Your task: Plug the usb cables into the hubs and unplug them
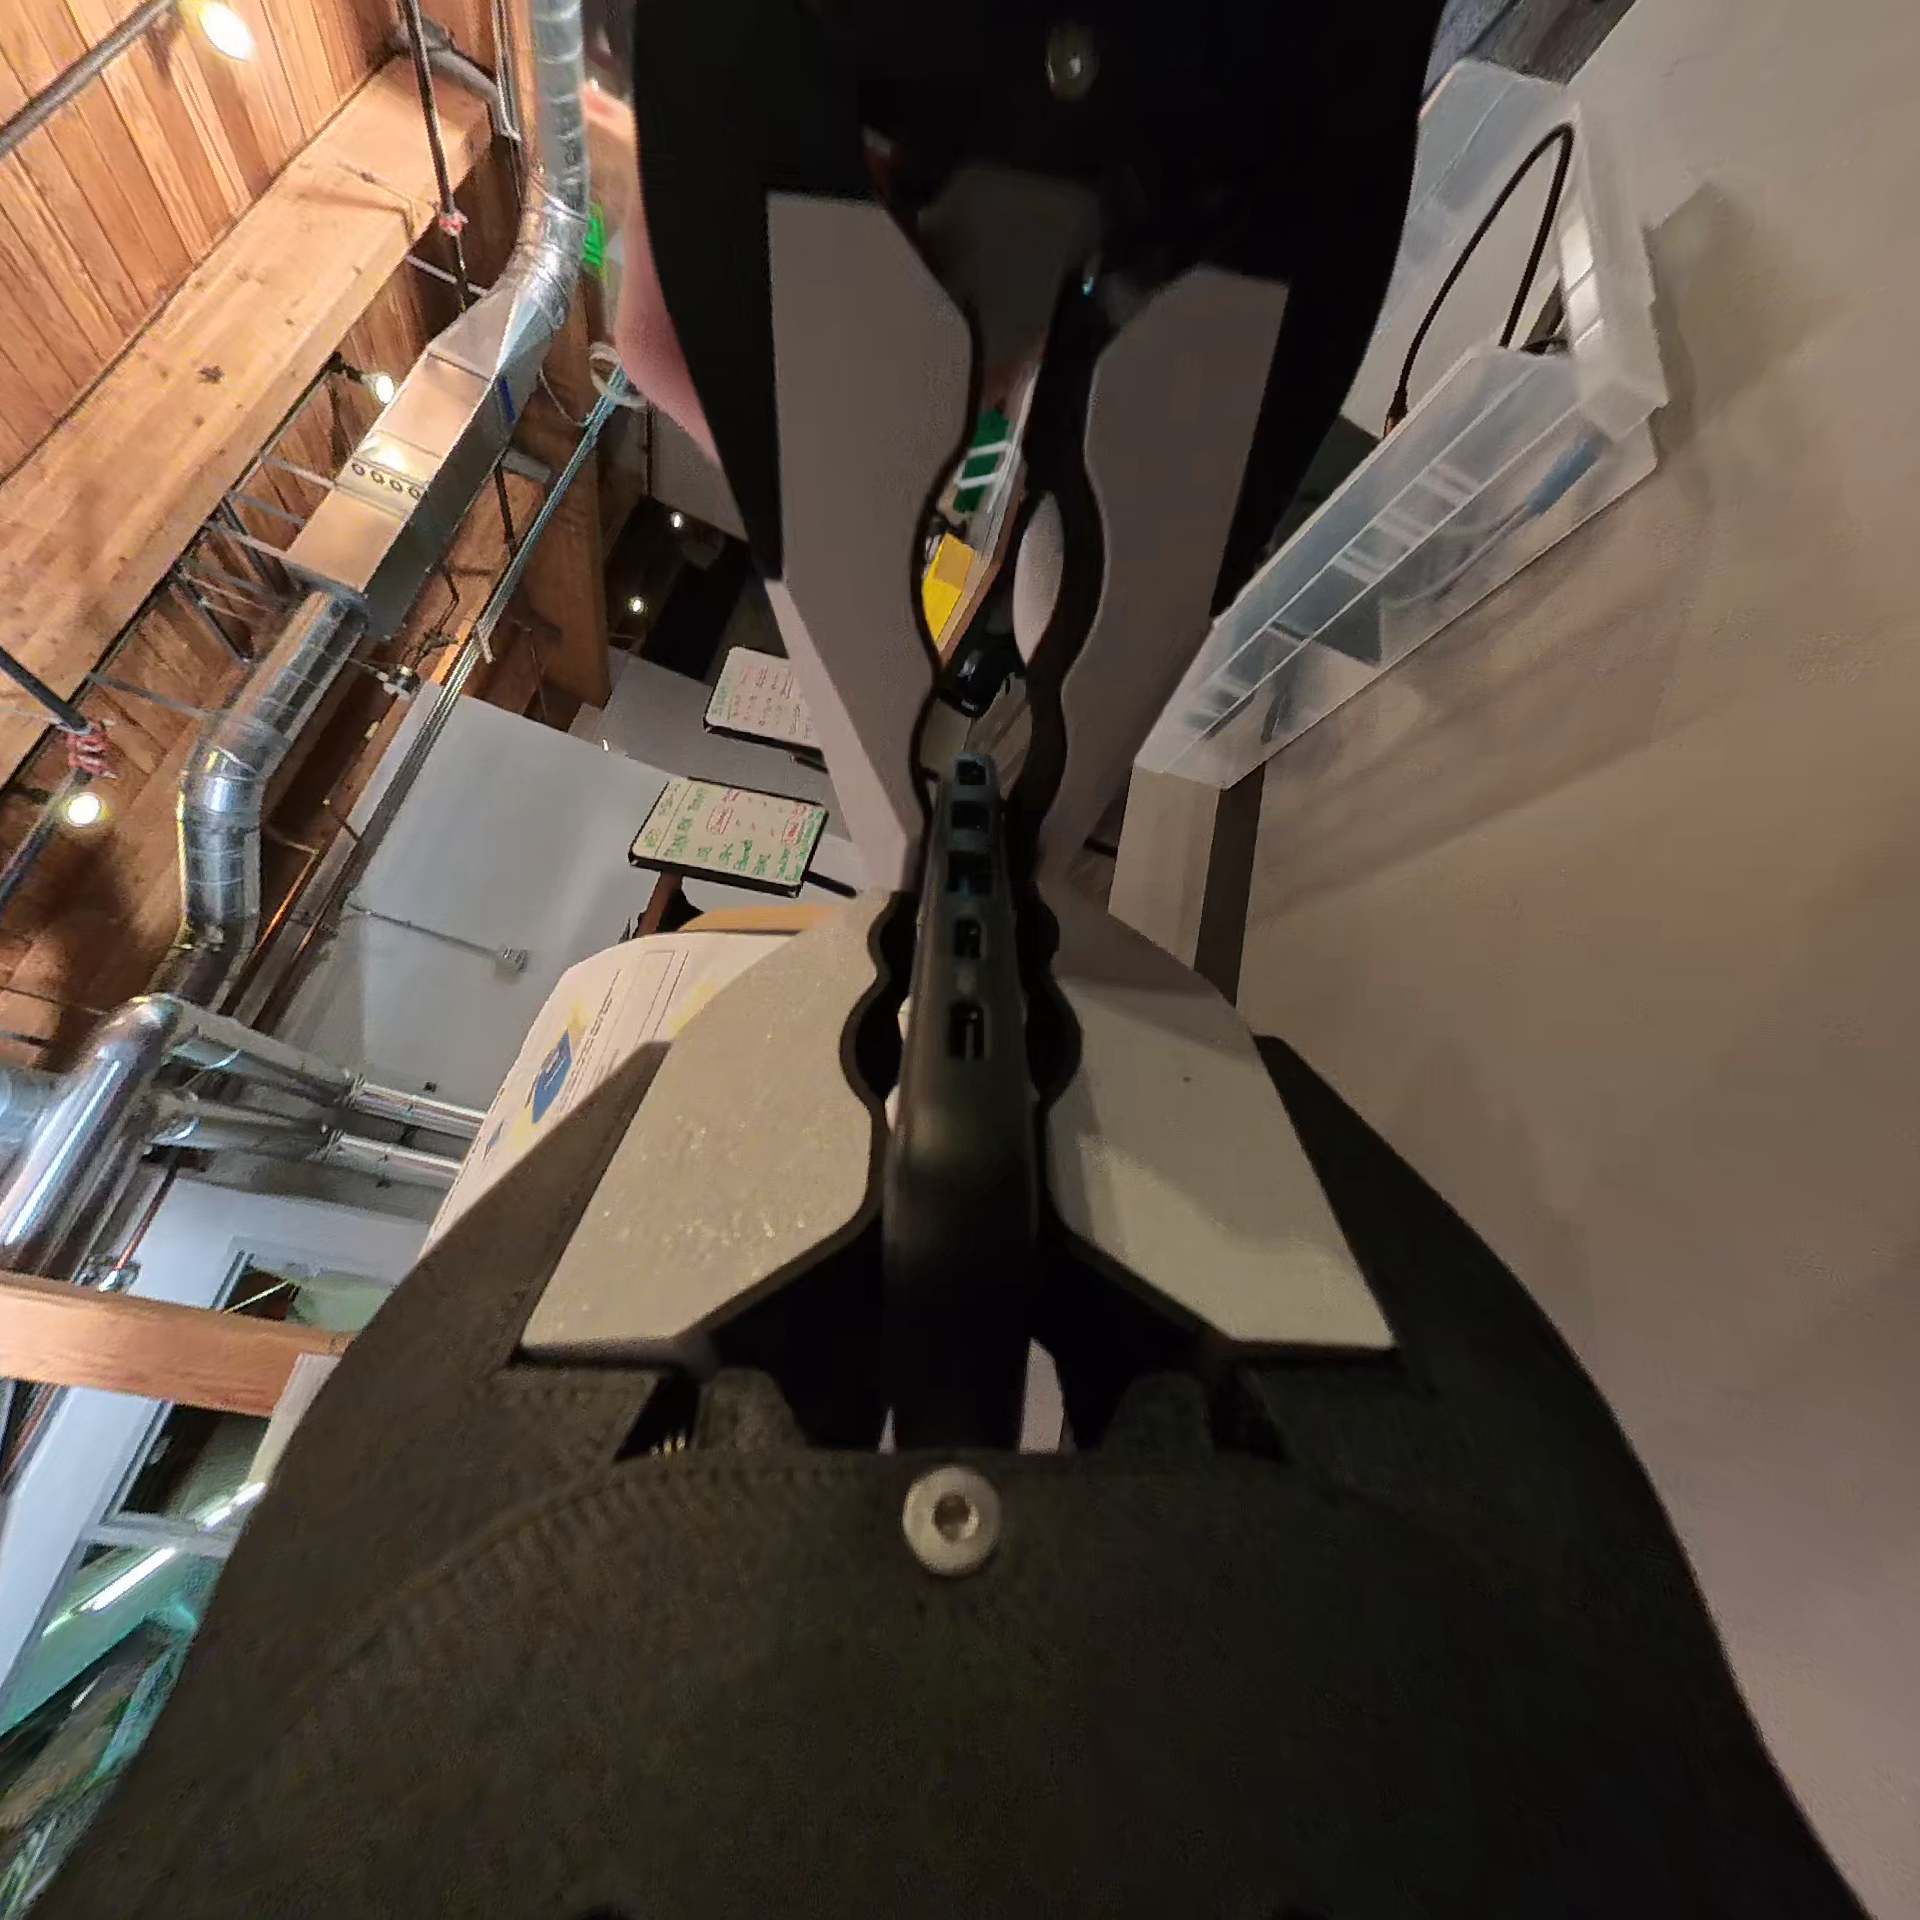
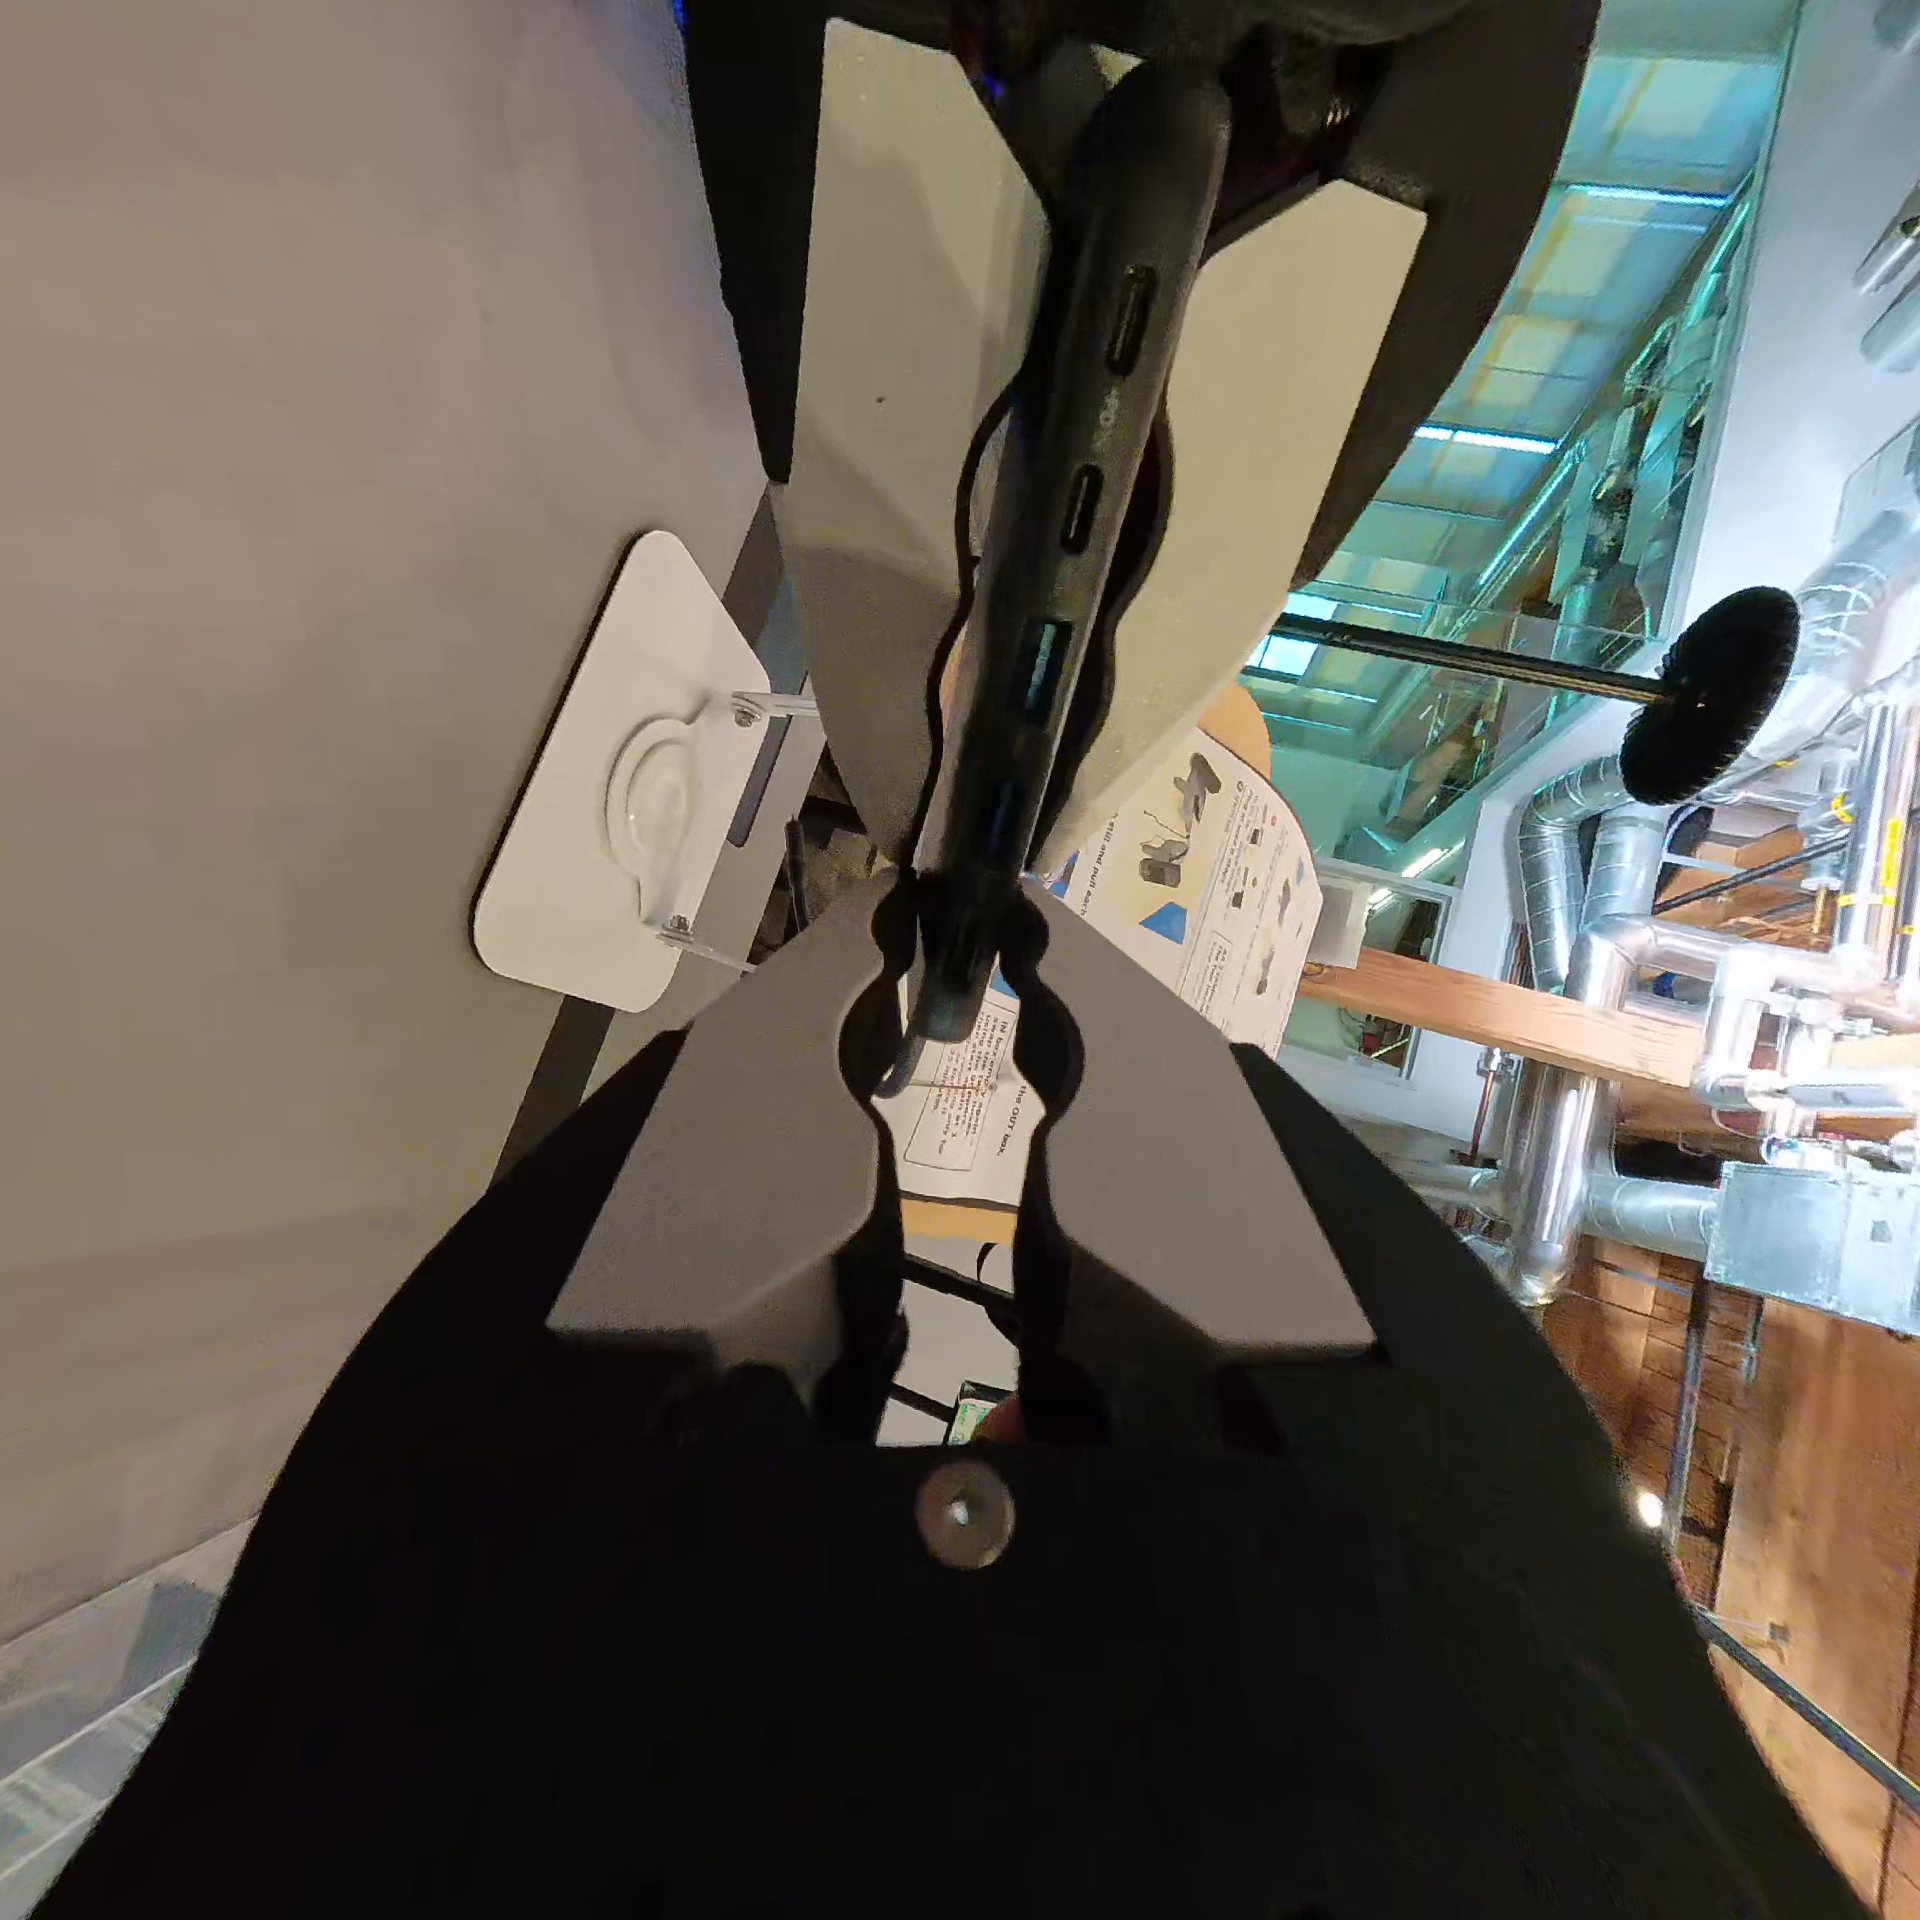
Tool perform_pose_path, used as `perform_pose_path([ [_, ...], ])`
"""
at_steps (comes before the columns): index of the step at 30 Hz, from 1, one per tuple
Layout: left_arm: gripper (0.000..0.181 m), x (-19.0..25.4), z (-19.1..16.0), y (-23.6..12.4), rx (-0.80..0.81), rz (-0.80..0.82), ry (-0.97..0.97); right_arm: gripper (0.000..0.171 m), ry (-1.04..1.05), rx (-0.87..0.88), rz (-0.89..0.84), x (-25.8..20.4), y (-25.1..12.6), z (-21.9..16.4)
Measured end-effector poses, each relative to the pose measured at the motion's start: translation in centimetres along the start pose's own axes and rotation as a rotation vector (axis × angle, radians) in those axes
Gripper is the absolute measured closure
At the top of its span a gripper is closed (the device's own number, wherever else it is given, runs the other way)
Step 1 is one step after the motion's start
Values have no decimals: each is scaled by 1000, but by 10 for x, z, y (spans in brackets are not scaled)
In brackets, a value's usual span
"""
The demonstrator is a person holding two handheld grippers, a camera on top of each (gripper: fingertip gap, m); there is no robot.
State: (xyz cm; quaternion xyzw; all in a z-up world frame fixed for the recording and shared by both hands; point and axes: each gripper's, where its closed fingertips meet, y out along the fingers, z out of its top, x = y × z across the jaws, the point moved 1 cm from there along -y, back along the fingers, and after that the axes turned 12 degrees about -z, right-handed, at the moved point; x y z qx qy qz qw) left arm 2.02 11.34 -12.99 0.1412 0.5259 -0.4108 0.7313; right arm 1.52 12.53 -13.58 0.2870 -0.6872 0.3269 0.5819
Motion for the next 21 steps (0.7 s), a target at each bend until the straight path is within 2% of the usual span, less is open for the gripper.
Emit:
perform_pose_path([
  [6,161,1,7,4,-19,12,-4,162,108,-2,8,6,-12,-2],
  [7,158,1,11,4,0,16,-28,161,118,-8,-3,10,-15,-5],
  [10,135,-9,14,-3,35,35,-97,161,128,-75,-56,29,-33,-30],
  [13,137,-29,13,-19,112,90,-172,162,132,-202,-106,55,-61,-87],
  [16,142,-43,-2,-28,64,171,-153,162,141,-356,-112,68,-91,-159],
  [21,146,-45,-14,-26,11,192,-136,161,302,-560,-35,36,-123,-268],
])
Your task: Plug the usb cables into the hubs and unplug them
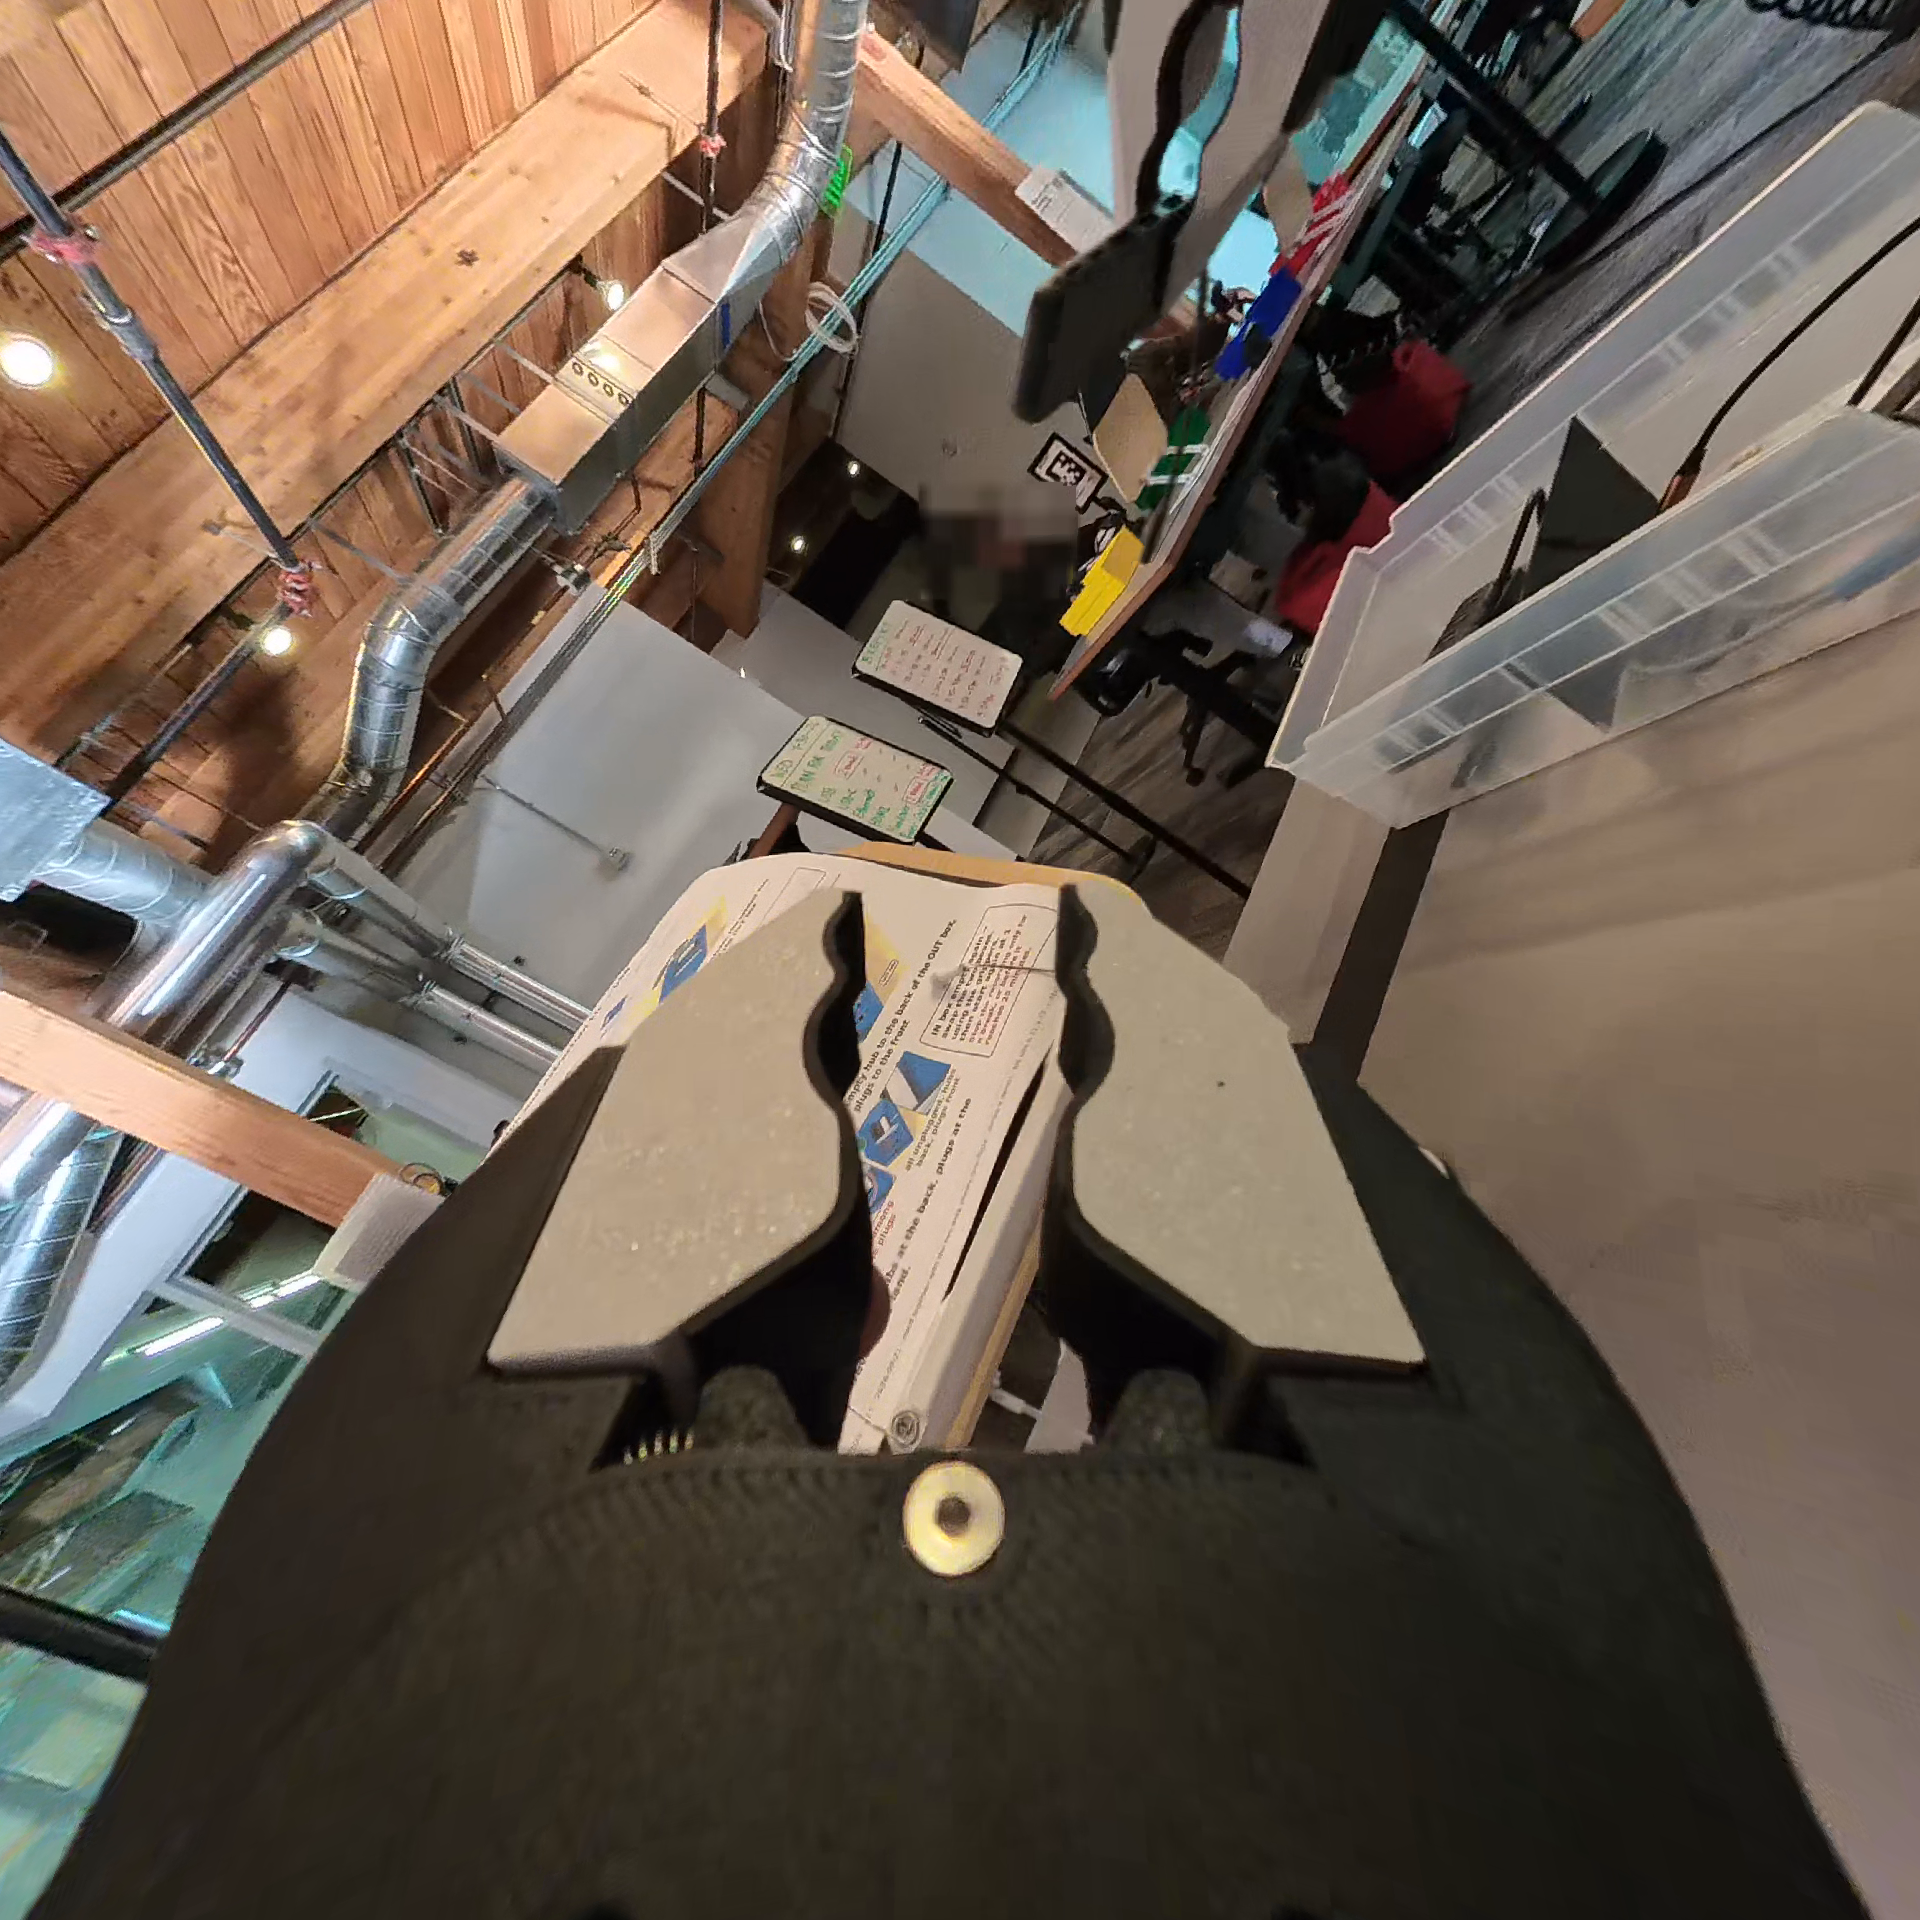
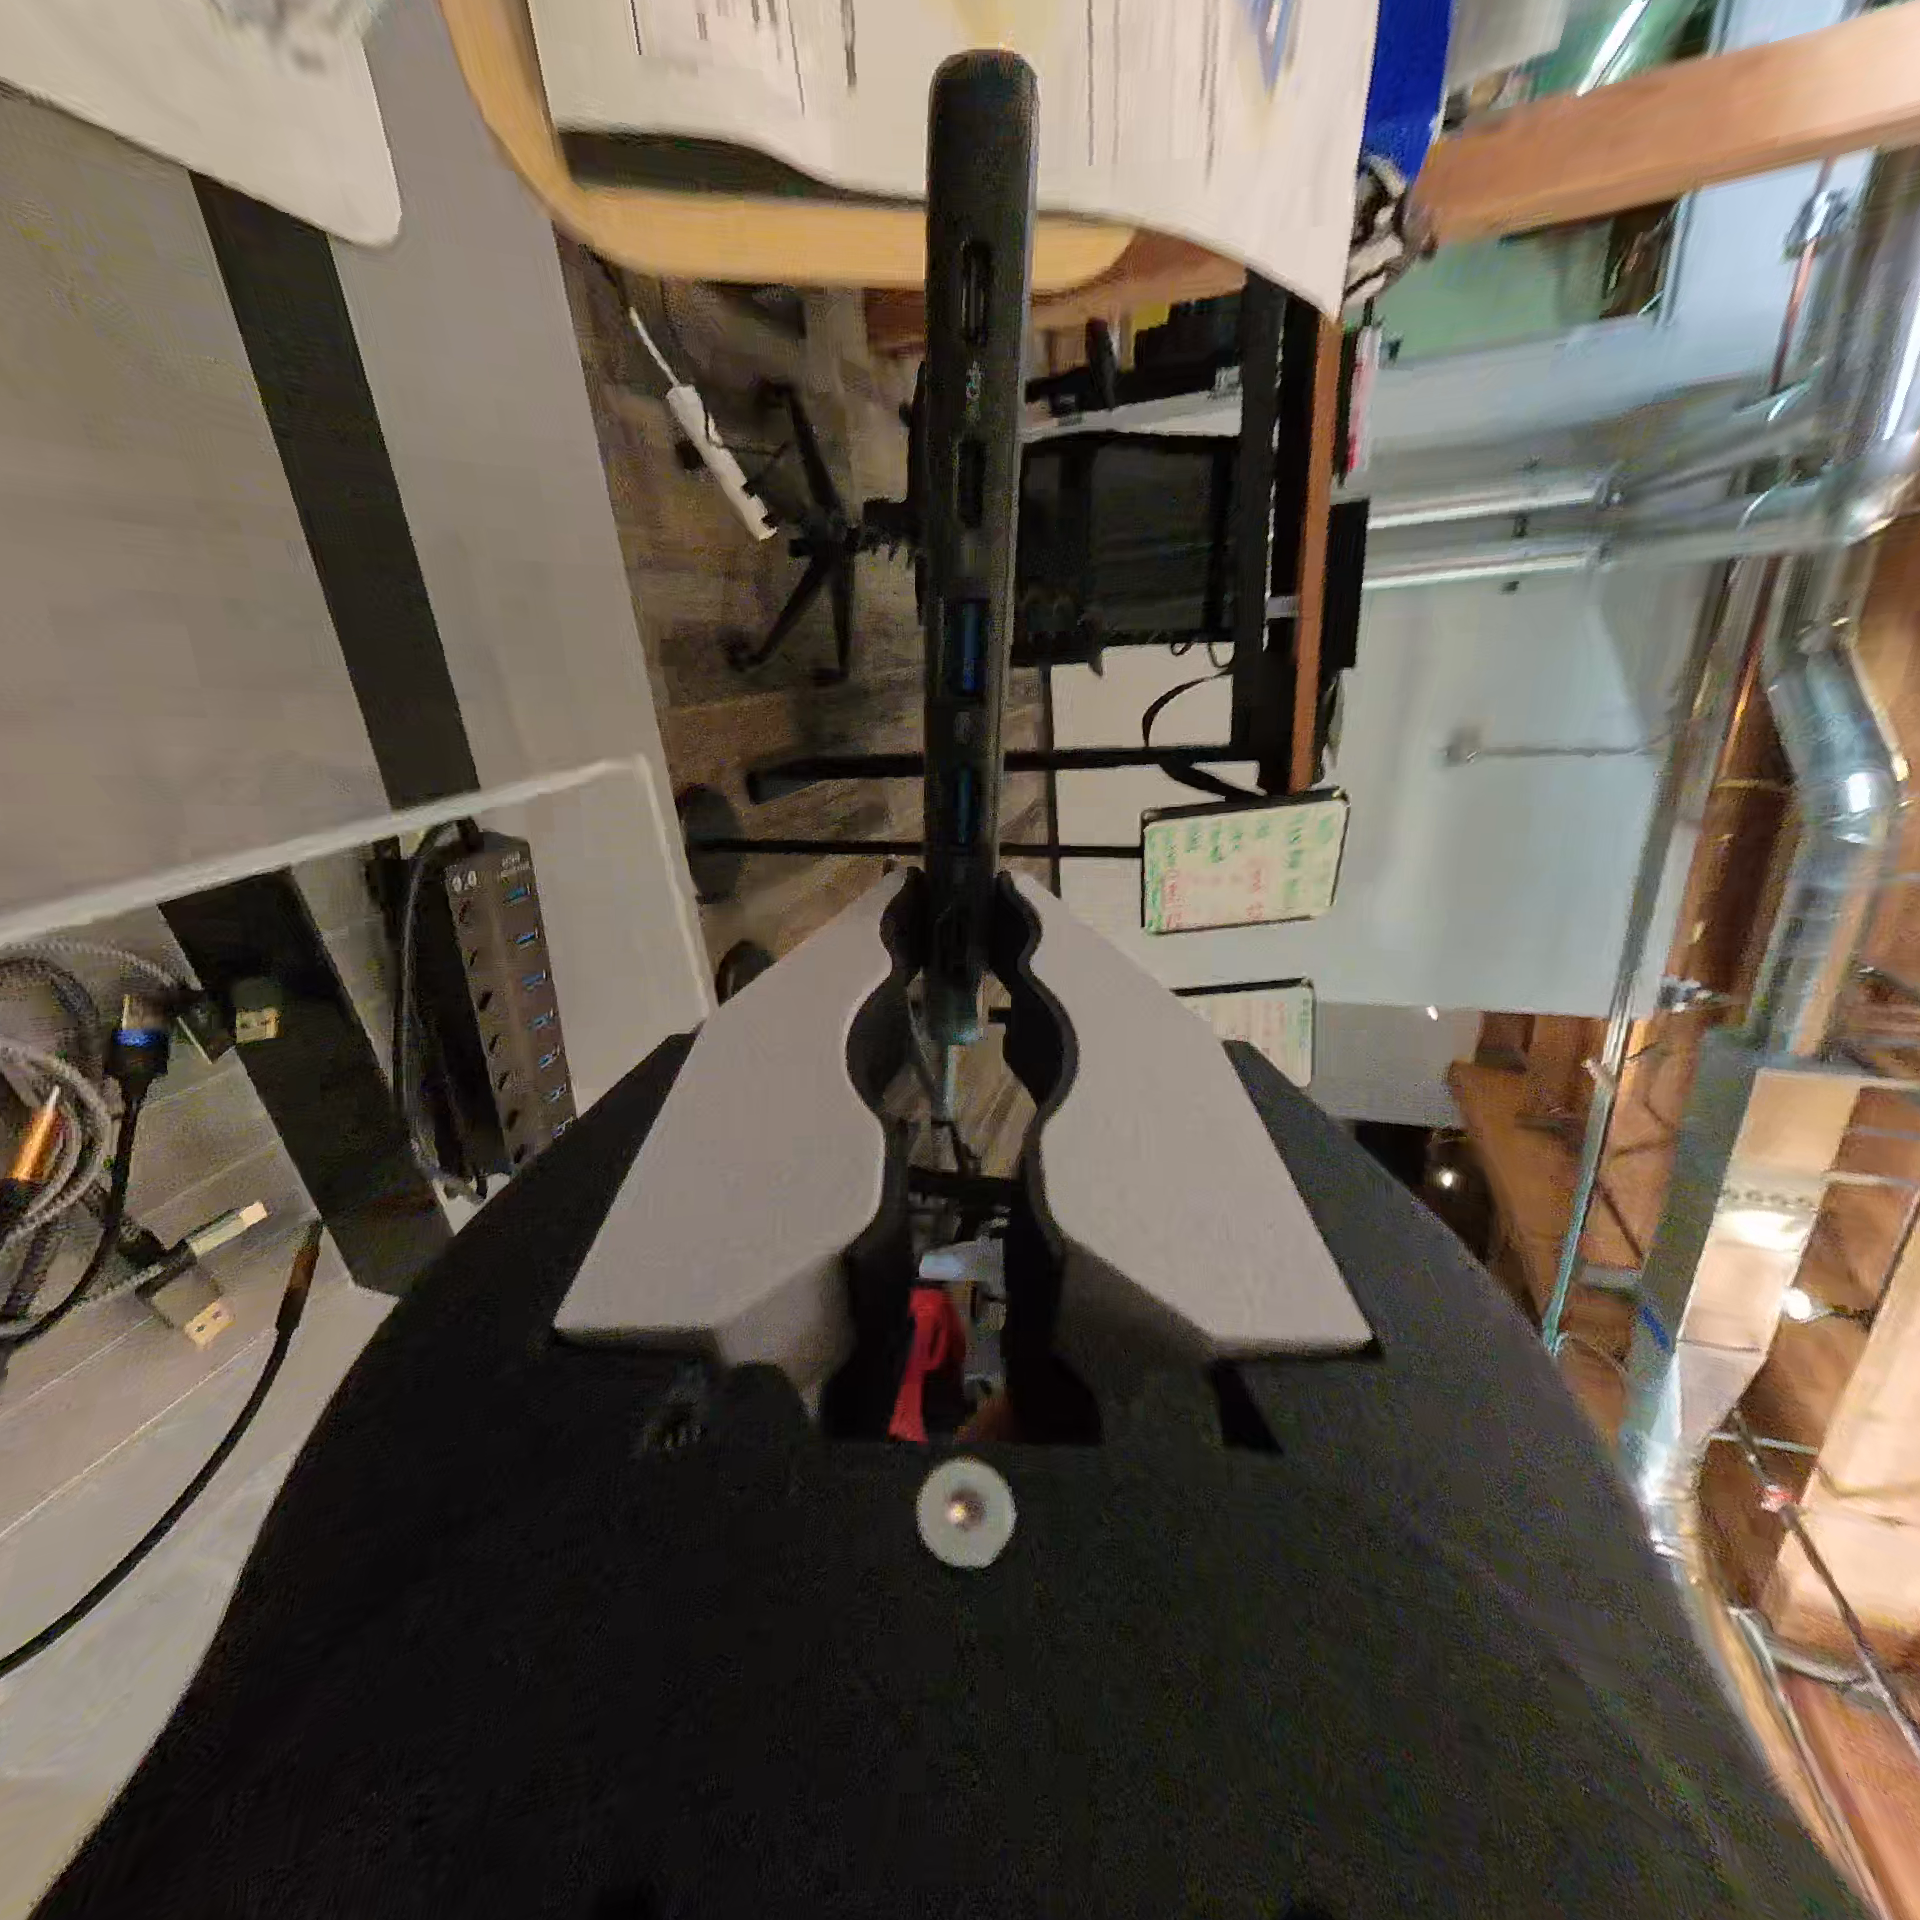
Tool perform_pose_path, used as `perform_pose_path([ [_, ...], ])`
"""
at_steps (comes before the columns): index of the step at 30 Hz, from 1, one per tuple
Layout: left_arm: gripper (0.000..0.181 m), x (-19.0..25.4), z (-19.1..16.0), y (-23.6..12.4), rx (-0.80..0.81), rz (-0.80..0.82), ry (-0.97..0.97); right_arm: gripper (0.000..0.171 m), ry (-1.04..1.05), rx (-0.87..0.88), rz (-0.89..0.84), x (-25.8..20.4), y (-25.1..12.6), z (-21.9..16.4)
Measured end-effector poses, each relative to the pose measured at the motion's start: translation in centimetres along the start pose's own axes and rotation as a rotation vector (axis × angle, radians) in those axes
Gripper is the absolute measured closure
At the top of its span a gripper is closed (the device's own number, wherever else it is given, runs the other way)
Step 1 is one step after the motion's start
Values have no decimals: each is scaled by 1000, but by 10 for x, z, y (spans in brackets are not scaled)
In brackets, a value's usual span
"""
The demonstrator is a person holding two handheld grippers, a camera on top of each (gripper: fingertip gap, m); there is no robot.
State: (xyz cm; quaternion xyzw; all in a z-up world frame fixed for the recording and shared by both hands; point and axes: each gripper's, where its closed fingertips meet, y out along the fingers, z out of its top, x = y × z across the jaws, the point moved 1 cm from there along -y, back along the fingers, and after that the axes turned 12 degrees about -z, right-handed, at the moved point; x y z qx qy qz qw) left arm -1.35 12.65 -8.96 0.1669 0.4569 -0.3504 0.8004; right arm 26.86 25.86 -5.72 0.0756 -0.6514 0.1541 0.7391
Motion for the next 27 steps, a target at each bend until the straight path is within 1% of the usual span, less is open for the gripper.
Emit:
perform_pose_path([
  [2,148,2,-3,2,-16,1,19,161,26,-60,42,-17,13,-36],
  [5,149,4,-6,4,-24,-9,22,161,16,-137,104,-54,33,-77],
  [9,150,6,-12,7,-39,-15,27,161,13,-175,200,-104,48,-108],
  [15,151,12,-20,13,-61,-34,33,161,29,-229,293,-145,63,-137],
  [22,151,22,-25,20,-83,-66,49,161,-75,-307,417,-183,75,-156],
  [25,151,23,-27,20,-87,-75,50,160,-67,-324,474,-193,80,-158],
  [27,151,24,-28,21,-91,-80,52,159,-8,-342,527,-195,80,-158],
])
